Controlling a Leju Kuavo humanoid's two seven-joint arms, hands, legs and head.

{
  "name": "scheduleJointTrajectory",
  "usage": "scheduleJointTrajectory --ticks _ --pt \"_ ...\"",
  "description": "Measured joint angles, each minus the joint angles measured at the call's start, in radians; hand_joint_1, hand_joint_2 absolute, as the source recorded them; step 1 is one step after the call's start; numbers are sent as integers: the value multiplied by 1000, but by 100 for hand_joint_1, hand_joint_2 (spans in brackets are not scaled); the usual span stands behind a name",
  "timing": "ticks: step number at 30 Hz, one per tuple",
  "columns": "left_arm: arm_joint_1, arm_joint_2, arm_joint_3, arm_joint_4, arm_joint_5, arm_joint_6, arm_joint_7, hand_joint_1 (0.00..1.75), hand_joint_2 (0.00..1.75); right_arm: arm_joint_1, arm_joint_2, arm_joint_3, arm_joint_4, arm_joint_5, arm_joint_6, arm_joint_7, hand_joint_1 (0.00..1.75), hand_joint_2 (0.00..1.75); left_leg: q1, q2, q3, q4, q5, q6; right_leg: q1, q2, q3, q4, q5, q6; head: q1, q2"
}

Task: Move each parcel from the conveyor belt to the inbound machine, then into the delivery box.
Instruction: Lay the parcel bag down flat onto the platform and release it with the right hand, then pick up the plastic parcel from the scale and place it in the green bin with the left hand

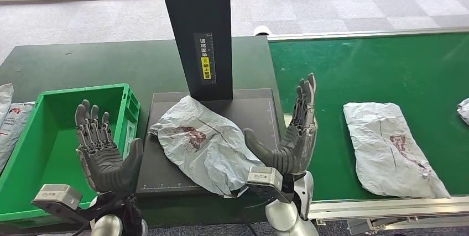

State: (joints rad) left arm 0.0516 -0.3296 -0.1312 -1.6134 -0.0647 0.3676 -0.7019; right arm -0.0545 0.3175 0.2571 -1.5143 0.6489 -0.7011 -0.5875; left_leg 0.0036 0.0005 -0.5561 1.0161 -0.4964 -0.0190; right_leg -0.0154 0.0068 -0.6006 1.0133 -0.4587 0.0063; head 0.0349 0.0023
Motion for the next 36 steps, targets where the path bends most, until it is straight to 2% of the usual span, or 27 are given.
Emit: scheduleJointTrajectory --ticks 10,14,18,21,25,29,36 --pt "0 0 0 0 -2 9 0 0 175 -5 0 -3 49 -9 1 -7 0 175 0 0 0 0 0 0 0 0 0 0 0 0 0 0" --pt "-5 0 0 23 -32 3 0 0 175 -7 0 -4 70 -38 1 -46 0 175 0 0 0 0 0 0 0 0 1 0 0 0 0 0" --pt "-54 0 -7 198 -191 8 41 0 175 -7 0 -4 72 -61 1 -74 0 175 0 -1 1 0 0 0 -1 0 1 0 0 0 0 0" --pt "-124 -2 -39 368 -300 63 108 0 175 -6 0 -4 71 -57 1 -75 0 175 -1 0 1 0 0 0 -1 0 1 0 1 1 0 0" --pt "-203 -7 -100 552 -349 128 170 0 175 -6 0 -4 71 -58 1 -90 0 175 -1 0 1 0 0 0 -1 0 1 0 1 1 0 0" --pt "-240 -12 -132 642 -354 138 178 0 175 -6 0 -4 71 -59 1 -93 0 175 -1 0 1 0 0 0 -1 0 1 0 1 1 0 0" --pt "-276 -19 -152 721 -368 150 194 0 175 -5 0 -4 71 -60 1 -96 0 175 -1 0 1 0 0 0 -1 0 1 0 1 1 0 0"
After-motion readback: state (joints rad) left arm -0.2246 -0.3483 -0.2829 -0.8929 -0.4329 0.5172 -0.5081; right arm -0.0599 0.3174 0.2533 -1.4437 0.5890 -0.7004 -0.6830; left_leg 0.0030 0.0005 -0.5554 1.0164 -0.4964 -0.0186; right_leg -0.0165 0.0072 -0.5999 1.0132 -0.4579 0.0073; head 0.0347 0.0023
